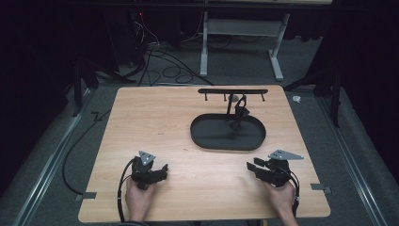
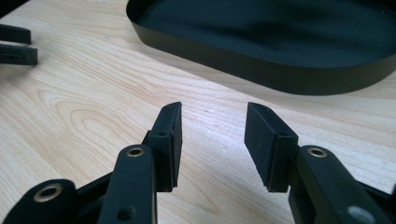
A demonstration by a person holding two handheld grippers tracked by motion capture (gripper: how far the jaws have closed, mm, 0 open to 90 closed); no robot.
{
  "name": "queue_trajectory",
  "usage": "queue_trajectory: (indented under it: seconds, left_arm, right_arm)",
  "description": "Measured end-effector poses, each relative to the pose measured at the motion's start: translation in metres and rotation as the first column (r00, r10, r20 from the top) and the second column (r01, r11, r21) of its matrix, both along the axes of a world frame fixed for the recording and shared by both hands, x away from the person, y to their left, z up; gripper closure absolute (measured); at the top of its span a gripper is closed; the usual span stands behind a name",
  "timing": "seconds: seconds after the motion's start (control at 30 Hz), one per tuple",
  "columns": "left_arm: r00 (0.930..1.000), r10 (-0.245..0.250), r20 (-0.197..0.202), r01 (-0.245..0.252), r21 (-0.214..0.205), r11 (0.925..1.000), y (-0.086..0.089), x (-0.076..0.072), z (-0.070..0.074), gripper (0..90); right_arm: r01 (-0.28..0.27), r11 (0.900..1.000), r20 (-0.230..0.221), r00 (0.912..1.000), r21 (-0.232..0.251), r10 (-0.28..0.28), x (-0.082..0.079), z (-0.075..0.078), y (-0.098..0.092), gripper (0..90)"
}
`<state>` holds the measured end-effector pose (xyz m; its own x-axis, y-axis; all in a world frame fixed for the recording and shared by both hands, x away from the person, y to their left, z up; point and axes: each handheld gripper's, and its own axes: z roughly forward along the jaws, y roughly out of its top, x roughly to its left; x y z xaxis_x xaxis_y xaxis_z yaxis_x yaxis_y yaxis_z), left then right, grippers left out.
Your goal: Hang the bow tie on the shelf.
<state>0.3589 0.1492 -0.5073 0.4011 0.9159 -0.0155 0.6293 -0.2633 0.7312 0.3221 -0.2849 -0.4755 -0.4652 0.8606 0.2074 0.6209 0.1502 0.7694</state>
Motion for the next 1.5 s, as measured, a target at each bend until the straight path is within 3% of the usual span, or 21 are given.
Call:
queue_trajectory:
  seconds: [0.37, 0.5, 1.1, 1.2, 1.33, 1.5]
  left_arm:
    - [1.0, 0.0, 0.0, 0.0, 0.0, 1.0, 0.0, 0.0, 0.0, 20.3]
    - [1.0, 0.0, 0.0, 0.0, 0.0, 1.0, 0.0, 0.0, 0.0, 20.3]
    - [1.0, 0.0, 0.0, 0.0, 0.0, 1.0, 0.0, 0.0, 0.0, 20.3]
    - [1.0, 0.001, 0.002, -0.001, -0.001, 1.0, 0.0, 0.0, 0.0, 20.3]
    - [1.0, 0.002, 0.002, -0.002, -0.002, 1.0, 0.0, 0.0, 0.0, 20.3]
    - [1.0, 0.002, 0.002, -0.002, -0.002, 1.0, 0.0, 0.0, 0.0, 20.3]
  right_arm:
    - [0.007, 0.9986, -0.005, 1.0, -0.053, -0.007, 0.005, -0.01, 0.007, 58.1]
    - [-0.01, 0.9925, 0.005, 0.9999, -0.122, 0.011, 0.006, -0.013, 0.017, 58.2]
    - [-0.019, 0.9824, -0.011, 0.9998, -0.186, 0.017, 0.013, -0.024, 0.029, 53.8]
    - [-0.011, 0.9804, 0.021, 0.9996, -0.196, 0.016, 0.012, -0.027, 0.028, 52.6]
    - [-0.007, 0.9731, 0.032, 0.9994, -0.23, 0.014, 0.012, -0.027, 0.031, 49.5]
    - [-0.011, 0.9728, 0.03, 0.9994, -0.231, 0.018, 0.013, -0.027, 0.031, 47.8]
